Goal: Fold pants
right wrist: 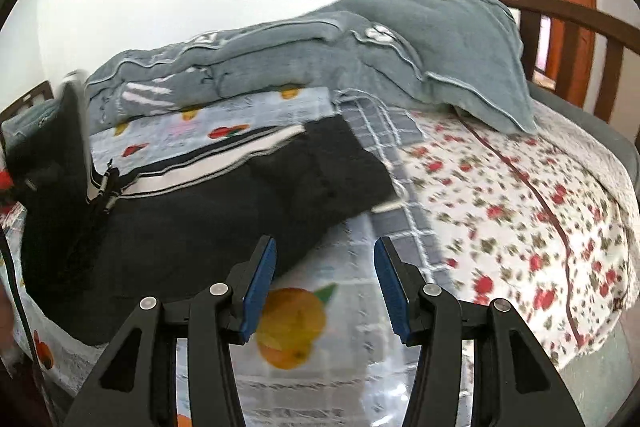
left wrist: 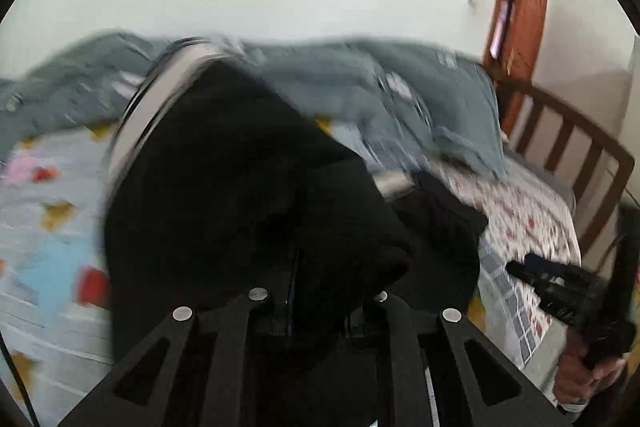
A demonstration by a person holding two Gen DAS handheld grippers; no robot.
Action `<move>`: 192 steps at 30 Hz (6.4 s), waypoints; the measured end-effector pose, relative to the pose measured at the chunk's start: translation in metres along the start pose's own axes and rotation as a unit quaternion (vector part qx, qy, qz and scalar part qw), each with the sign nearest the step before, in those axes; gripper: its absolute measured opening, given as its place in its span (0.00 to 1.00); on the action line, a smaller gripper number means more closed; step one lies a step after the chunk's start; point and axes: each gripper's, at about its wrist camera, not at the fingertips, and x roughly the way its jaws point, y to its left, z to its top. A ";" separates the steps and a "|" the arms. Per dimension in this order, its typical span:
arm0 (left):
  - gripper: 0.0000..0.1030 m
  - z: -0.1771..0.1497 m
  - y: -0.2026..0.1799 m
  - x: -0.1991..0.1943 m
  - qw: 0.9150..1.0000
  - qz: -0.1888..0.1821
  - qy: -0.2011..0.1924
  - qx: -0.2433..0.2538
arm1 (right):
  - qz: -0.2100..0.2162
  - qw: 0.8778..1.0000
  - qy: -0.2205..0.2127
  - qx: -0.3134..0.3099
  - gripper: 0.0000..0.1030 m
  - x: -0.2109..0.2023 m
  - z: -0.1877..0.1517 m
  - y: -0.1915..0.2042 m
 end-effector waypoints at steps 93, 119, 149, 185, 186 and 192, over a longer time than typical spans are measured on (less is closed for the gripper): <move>0.32 -0.028 0.265 -0.033 0.981 0.034 0.076 -0.178 | 0.240 0.964 0.110 -0.010 0.44 0.121 0.041 0.157; 0.54 -0.057 0.208 -0.100 0.993 0.082 -0.003 -0.080 | 0.120 0.984 0.008 -0.132 0.45 0.053 -0.009 0.198; 0.54 0.021 0.264 -0.027 0.987 0.132 0.026 -0.087 | 0.150 0.982 0.078 -0.081 0.18 0.170 0.092 0.182; 0.63 0.062 0.240 0.115 0.984 0.160 0.081 -0.002 | 0.110 0.982 0.056 -0.144 0.36 0.221 0.111 0.269; 0.63 0.062 0.240 0.115 0.984 0.161 0.081 -0.001 | 0.111 0.982 0.056 -0.144 0.36 0.222 0.111 0.269; 0.63 0.062 0.239 0.117 0.983 0.167 0.080 0.005 | 0.113 0.982 0.056 -0.142 0.37 0.223 0.112 0.269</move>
